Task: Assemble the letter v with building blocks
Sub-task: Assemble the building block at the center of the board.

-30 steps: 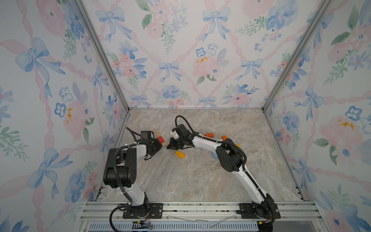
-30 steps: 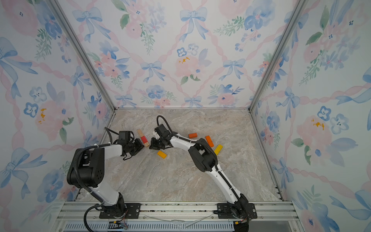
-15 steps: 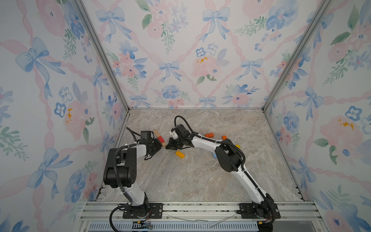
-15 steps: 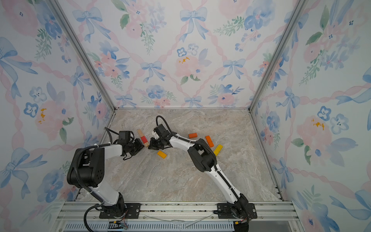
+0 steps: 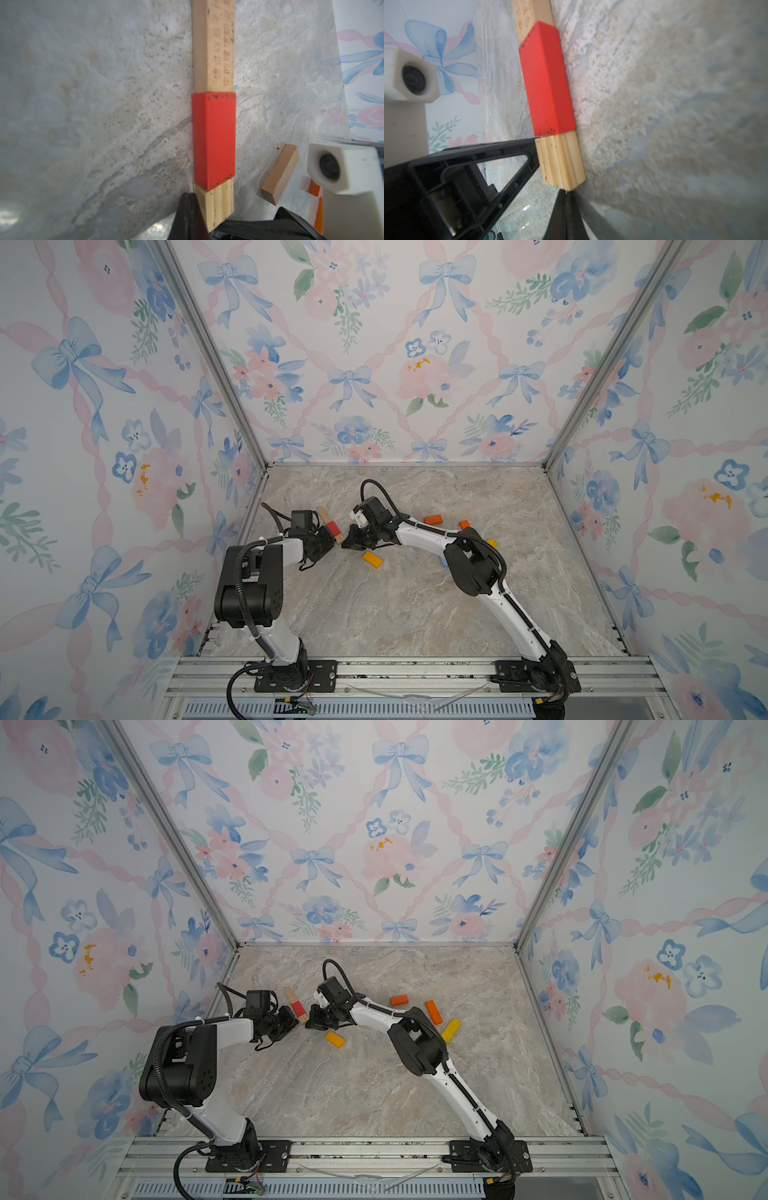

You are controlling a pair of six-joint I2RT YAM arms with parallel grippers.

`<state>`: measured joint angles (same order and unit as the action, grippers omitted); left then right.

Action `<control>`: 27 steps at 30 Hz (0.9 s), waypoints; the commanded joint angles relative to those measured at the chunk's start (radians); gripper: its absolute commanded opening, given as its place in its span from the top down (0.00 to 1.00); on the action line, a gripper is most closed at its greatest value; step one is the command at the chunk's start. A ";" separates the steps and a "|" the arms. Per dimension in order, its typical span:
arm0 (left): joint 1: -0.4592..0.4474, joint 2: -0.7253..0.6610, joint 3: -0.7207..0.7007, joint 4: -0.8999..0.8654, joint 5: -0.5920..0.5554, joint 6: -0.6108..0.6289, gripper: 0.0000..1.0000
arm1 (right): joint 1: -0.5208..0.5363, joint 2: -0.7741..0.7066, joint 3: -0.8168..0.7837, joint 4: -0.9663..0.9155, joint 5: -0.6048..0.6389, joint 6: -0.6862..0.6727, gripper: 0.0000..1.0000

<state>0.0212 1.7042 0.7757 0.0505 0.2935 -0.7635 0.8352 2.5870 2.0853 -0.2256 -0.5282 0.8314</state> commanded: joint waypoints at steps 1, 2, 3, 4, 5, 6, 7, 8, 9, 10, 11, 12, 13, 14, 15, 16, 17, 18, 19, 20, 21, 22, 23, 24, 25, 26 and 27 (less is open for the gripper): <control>0.009 0.047 -0.017 -0.087 -0.037 0.010 1.00 | 0.012 0.066 -0.004 -0.073 0.030 0.012 1.00; 0.009 0.048 -0.018 -0.087 -0.037 0.010 1.00 | 0.012 0.066 -0.002 -0.073 0.033 0.011 1.00; 0.008 0.048 -0.019 -0.086 -0.037 0.010 1.00 | 0.012 0.067 -0.002 -0.073 0.033 0.014 1.00; 0.008 0.047 -0.019 -0.087 -0.037 0.010 1.00 | 0.012 0.068 -0.002 -0.073 0.033 0.014 1.00; 0.008 0.049 -0.021 -0.087 -0.037 0.010 1.00 | 0.010 0.069 -0.002 -0.073 0.034 0.014 1.00; 0.008 0.048 -0.021 -0.087 -0.037 0.010 1.00 | 0.010 0.068 -0.002 -0.073 0.034 0.014 1.00; 0.008 0.048 -0.022 -0.087 -0.037 0.010 1.00 | 0.010 0.068 -0.001 -0.073 0.036 0.014 1.00; 0.008 0.050 -0.023 -0.087 -0.037 0.012 1.00 | 0.009 0.069 -0.002 -0.073 0.036 0.014 1.00; 0.008 0.051 -0.023 -0.087 -0.036 0.011 1.00 | 0.009 0.070 -0.002 -0.073 0.037 0.015 1.00; 0.008 0.049 -0.023 -0.087 -0.035 0.012 1.00 | 0.008 0.070 -0.001 -0.073 0.037 0.015 1.00; 0.009 0.050 -0.023 -0.087 -0.034 0.011 1.00 | 0.008 0.070 -0.001 -0.074 0.036 0.015 1.00; 0.008 0.049 -0.023 -0.087 -0.034 0.012 1.00 | 0.007 0.072 -0.001 -0.074 0.037 0.015 1.00; 0.008 0.050 -0.023 -0.087 -0.034 0.012 1.00 | 0.007 0.072 0.001 -0.073 0.039 0.015 1.00; 0.008 0.049 -0.023 -0.087 -0.034 0.012 1.00 | 0.007 0.073 0.001 -0.073 0.039 0.015 1.00; 0.008 0.049 -0.023 -0.087 -0.034 0.012 1.00 | 0.007 0.073 0.001 -0.073 0.039 0.016 1.00; 0.008 0.049 -0.023 -0.087 -0.034 0.013 1.00 | 0.006 0.076 0.002 -0.073 0.040 0.017 1.00; 0.008 0.049 -0.024 -0.087 -0.034 0.013 1.00 | 0.005 0.075 0.003 -0.075 0.040 0.017 1.00; 0.008 0.049 -0.024 -0.087 -0.034 0.012 1.00 | 0.005 0.076 0.002 -0.075 0.041 0.017 1.00; 0.008 0.051 -0.024 -0.087 -0.034 0.012 1.00 | 0.004 0.078 0.004 -0.075 0.042 0.017 1.00; 0.008 0.049 -0.025 -0.087 -0.033 0.013 1.00 | 0.004 0.078 0.004 -0.076 0.042 0.017 1.00; 0.008 0.049 -0.026 -0.086 -0.034 0.013 1.00 | 0.004 0.079 0.005 -0.077 0.042 0.017 1.00; 0.008 0.050 -0.026 -0.086 -0.034 0.013 1.00 | 0.004 0.081 0.007 -0.078 0.042 0.017 1.00; 0.008 0.049 -0.026 -0.086 -0.034 0.013 1.00 | 0.004 0.081 0.008 -0.078 0.042 0.017 1.00; 0.008 0.049 -0.026 -0.087 -0.036 0.012 1.00 | 0.004 0.082 0.009 -0.078 0.043 0.017 1.00; 0.008 0.050 -0.026 -0.087 -0.034 0.013 1.00 | 0.004 0.083 0.011 -0.078 0.042 0.017 1.00; 0.009 0.049 -0.026 -0.087 -0.034 0.013 1.00 | 0.004 0.084 0.013 -0.078 0.043 0.017 1.00; 0.009 0.050 -0.026 -0.087 -0.034 0.012 1.00 | 0.002 0.086 0.016 -0.080 0.043 0.017 1.00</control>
<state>0.0212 1.7058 0.7757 0.0547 0.2943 -0.7635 0.8349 2.6011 2.1033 -0.2165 -0.5323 0.8391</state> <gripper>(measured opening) 0.050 0.047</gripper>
